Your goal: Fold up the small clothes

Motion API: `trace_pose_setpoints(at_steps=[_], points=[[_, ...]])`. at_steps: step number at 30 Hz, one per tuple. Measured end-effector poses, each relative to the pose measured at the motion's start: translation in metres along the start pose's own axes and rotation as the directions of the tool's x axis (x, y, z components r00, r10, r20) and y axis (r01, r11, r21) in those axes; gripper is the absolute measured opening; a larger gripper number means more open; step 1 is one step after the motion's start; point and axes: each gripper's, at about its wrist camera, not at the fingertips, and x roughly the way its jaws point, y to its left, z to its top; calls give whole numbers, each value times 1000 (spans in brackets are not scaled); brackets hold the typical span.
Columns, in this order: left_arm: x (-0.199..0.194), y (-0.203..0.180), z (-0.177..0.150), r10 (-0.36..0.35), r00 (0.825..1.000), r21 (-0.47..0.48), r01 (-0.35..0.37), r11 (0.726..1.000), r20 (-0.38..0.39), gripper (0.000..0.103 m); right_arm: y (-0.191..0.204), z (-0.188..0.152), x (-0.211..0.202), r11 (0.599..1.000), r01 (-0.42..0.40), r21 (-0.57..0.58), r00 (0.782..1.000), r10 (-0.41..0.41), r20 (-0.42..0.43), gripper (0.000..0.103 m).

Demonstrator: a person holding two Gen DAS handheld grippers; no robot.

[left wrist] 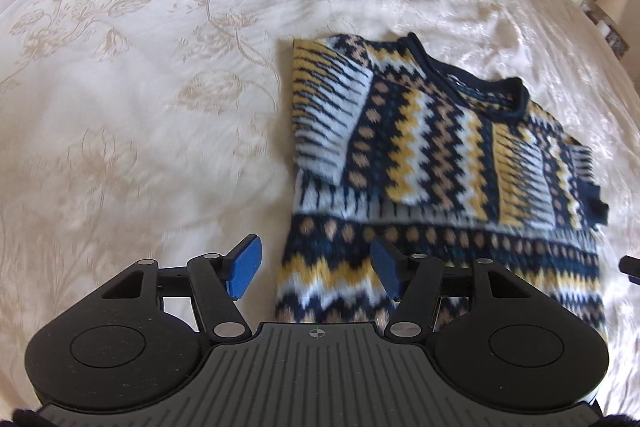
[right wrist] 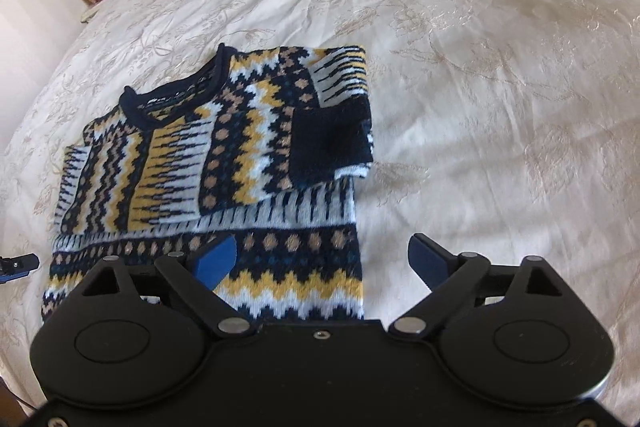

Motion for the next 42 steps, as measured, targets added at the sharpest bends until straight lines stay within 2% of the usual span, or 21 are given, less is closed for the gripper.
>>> trace_pose_setpoints(at_steps=[4,16,22,28,31,42], points=[[-11,-2,-28,-3,1000,-8,2,1000,-19,60,4,-26,-10,999,-28,-32,999,27,-23,100],[-30,-4,-112,40,996,-20,-42,999,-82,60,0,-98,-29,982,-108,-154,987,87,-135,102],[-37,-15,-142,50,995,-15,-51,999,-89,60,-4,-124,-32,965,-159,-209,975,120,-189,102],[-45,-25,-161,35,995,-10,-36,999,-91,60,3,-152,-38,930,-217,-296,960,148,-237,102],[-49,-26,-169,23,996,7,-23,1000,-92,60,6,-163,-41,928,-233,-290,955,162,-248,102],[-62,-8,-191,-13,998,52,16,999,-65,60,19,-194,-57,960,-193,-204,966,149,-209,102]])
